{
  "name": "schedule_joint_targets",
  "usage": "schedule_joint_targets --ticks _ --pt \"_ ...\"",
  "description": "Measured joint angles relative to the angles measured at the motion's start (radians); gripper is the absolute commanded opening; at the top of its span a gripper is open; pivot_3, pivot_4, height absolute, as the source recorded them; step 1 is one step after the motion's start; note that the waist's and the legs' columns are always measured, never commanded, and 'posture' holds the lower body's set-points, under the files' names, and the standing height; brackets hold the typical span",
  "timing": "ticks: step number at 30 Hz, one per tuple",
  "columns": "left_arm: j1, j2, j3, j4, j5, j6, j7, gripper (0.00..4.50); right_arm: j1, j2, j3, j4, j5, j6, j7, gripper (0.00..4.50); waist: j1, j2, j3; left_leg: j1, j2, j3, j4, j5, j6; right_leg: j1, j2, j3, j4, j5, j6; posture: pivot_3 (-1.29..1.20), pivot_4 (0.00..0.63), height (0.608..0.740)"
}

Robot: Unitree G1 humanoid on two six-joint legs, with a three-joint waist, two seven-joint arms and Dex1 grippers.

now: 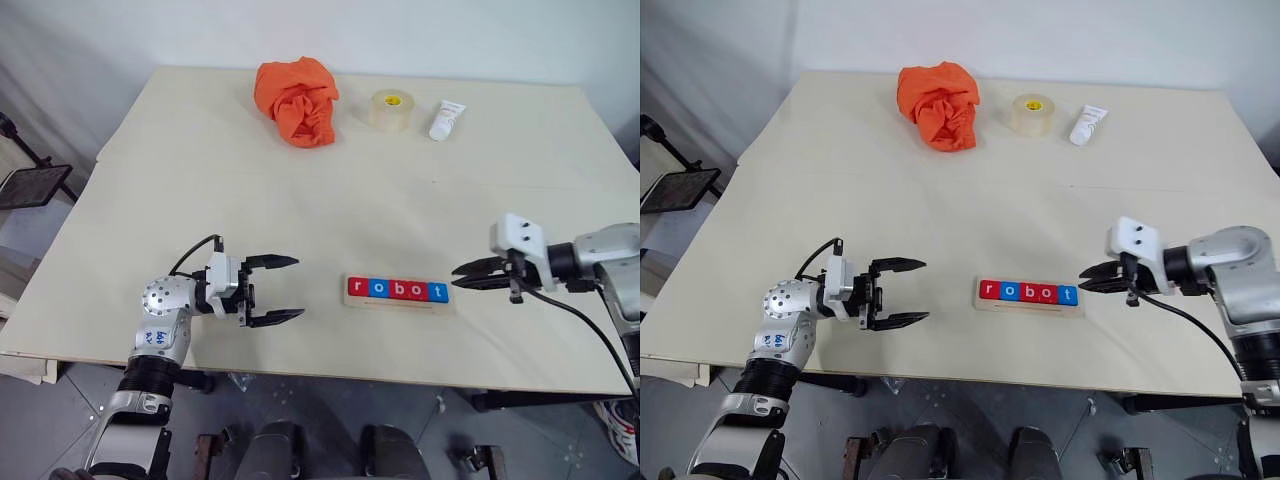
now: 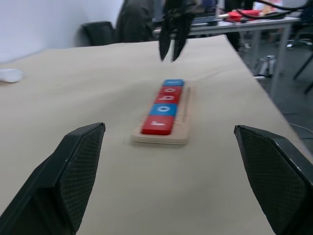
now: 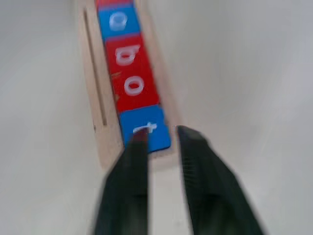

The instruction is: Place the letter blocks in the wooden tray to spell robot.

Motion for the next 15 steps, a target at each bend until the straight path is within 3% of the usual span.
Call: schedule_joint_targets --ticks 7,10,15 --pt "-0.013 -0.001 0.000 -0.004 -0.011 0.025 -0.011 4.50 0.214 -0.008 -0.195 0.047 0.110 -0.140 0.059 4.49 0.013 0.000 0.000 0.000 0.000 0.001 0.000 0.000 0.000 0.001 0.000 0.000 -0.001 0.000 0.000 0.00 0.150 0.740" --pt "-0.009 0.025 0.016 -0.012 -0.044 0.072 -0.038 4.50 0.296 0.003 -0.262 0.125 0.154 -0.238 0.101 4.49 0.014 0.000 0.000 0.000 0.000 0.001 0.000 0.000 0.000 0.001 0.000 0.000 -0.001 0.000 0.000 0.00 0.150 0.740" --pt "-0.014 0.044 0.025 -0.044 -0.072 0.124 -0.073 4.50 0.290 -0.007 -0.287 0.266 0.190 -0.379 0.119 4.49 0.007 0.000 0.000 0.003 0.001 0.003 0.000 0.000 0.000 0.002 0.000 0.001 -0.001 0.000 0.000 0.00 0.150 0.740"
